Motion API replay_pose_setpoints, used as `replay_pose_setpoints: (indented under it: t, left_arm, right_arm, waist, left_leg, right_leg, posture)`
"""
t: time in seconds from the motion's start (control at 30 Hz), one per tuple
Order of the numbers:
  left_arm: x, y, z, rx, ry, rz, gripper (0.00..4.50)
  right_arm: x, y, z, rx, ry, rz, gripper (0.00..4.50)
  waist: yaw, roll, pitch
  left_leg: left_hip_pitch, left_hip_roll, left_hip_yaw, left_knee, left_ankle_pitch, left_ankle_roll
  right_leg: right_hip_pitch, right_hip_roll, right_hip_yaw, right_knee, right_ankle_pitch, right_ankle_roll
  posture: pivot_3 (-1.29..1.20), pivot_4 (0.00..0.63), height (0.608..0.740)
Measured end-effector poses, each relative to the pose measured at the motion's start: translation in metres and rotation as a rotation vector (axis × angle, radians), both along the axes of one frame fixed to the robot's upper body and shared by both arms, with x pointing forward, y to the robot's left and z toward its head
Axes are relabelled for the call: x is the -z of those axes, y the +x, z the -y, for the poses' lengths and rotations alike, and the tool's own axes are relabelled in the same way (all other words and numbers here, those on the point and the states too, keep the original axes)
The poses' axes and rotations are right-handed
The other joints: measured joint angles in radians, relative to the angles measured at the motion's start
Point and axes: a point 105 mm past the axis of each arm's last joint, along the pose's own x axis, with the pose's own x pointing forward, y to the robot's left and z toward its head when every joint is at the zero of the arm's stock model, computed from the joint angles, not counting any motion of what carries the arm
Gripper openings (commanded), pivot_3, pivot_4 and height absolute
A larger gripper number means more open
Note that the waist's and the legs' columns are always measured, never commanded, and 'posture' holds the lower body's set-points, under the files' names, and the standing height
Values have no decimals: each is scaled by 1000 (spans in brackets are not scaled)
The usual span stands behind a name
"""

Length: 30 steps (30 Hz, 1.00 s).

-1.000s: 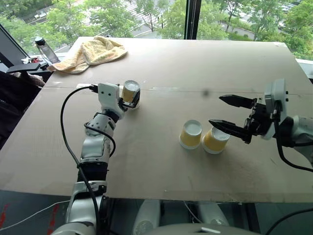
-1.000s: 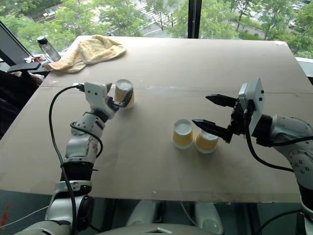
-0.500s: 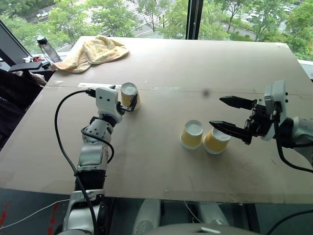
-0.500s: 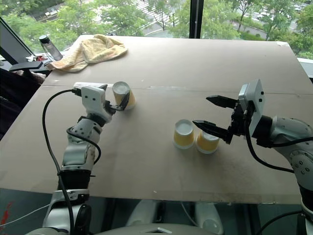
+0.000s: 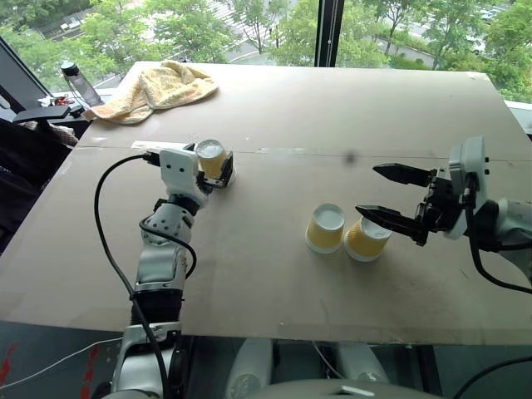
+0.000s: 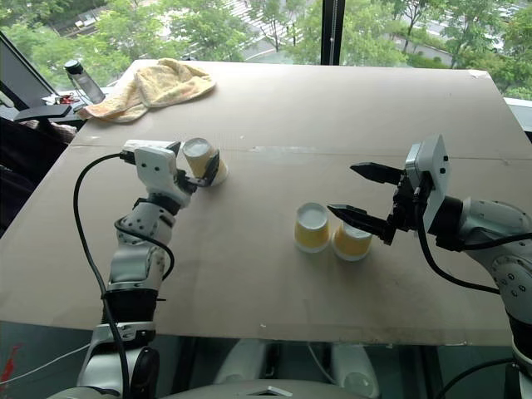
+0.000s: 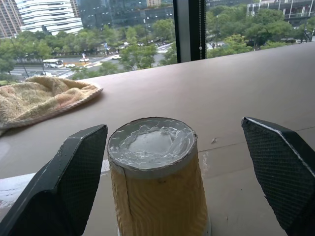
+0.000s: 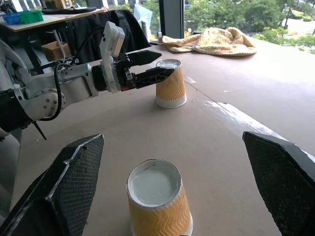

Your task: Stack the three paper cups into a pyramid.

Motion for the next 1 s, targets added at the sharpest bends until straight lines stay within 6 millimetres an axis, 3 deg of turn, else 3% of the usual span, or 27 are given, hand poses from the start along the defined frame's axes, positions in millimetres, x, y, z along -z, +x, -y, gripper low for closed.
replay_pose_setpoints:
  t: [0.3,0.53,1.0]
  left_arm:
    - [14,20,-3,-40,-59,-92,4500]
    - [7,38,-2,-26,-44,-97,4500]
    - [12,40,0,-11,-39,-114,4500]
  right_arm:
    - [0,0,0,-1,-2,2,4463]
    - [0,1,0,4,-6,5,4463]
    - [-1,7,2,66,20,33,4463]
  waist:
    - [2,0,0]
    - [-2,-1,0]
    - [-1,-1,0]
  left_leg:
    - [0,0,0,0,0,0]
    - [-1,0,0,0,0,0]
    - [-1,0,0,0,0,0]
  right_leg:
    - [0,0,-1,0,0,0]
    - [0,0,-1,0,0,0]
    - [0,0,-1,0,0,0]
  posture:
    - [0,150,740]
    - [0,150,740]
    - [0,150,740]
